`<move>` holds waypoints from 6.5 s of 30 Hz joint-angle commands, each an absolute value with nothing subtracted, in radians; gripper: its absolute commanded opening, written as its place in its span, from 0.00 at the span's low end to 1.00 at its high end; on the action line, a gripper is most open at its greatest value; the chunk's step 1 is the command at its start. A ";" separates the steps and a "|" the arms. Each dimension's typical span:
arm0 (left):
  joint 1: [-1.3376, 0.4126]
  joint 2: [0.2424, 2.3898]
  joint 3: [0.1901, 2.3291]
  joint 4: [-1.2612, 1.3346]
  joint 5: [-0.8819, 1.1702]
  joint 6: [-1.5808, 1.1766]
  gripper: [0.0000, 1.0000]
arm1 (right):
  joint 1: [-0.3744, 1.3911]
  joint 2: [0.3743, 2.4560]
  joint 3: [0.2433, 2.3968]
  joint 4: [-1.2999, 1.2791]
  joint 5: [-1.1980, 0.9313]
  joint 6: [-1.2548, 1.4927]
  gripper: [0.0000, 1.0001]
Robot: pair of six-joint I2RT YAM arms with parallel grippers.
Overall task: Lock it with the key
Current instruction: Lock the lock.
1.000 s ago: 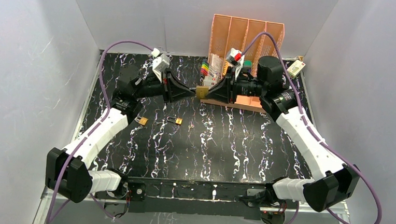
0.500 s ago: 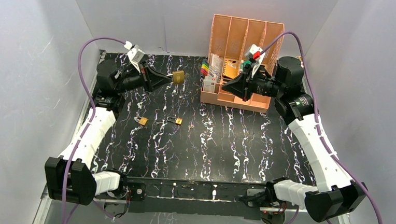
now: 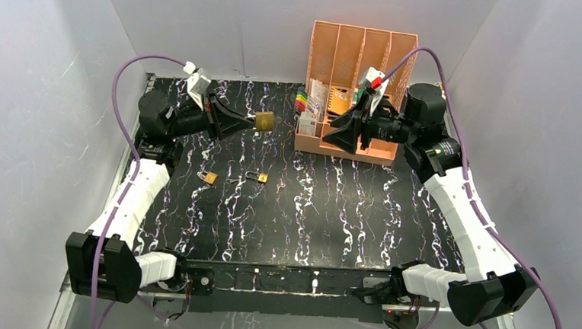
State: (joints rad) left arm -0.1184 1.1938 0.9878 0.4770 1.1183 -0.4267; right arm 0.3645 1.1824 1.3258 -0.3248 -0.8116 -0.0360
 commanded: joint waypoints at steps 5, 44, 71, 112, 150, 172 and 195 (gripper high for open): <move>-0.110 1.194 0.985 0.712 1.269 -0.601 0.00 | 0.354 1.159 1.361 -0.285 -0.863 -0.052 0.76; -0.143 1.190 0.974 0.880 1.251 -0.763 0.00 | 0.458 1.315 1.334 0.116 -1.079 0.215 0.69; -0.156 1.197 0.992 0.882 1.253 -0.765 0.00 | 0.674 1.492 1.503 0.113 -0.971 0.170 0.79; -0.156 1.165 0.971 0.882 1.252 -0.767 0.00 | 0.678 1.511 1.577 0.014 -1.071 0.133 0.65; -0.156 1.183 0.995 0.809 1.274 -0.761 0.55 | 0.593 1.451 1.536 -0.025 -1.042 0.137 0.00; -0.171 1.199 1.001 0.802 1.272 -0.730 0.30 | 0.593 1.486 1.537 0.028 -1.068 0.180 0.00; -0.173 1.192 0.978 0.818 1.249 -0.680 0.00 | 0.591 1.506 1.533 -0.028 -1.032 0.134 0.47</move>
State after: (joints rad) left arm -0.1726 1.2083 0.9684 0.7773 1.2579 -0.6949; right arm 0.5892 1.5166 1.5234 -0.0544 -1.0386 0.1566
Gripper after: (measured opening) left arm 0.037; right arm 0.339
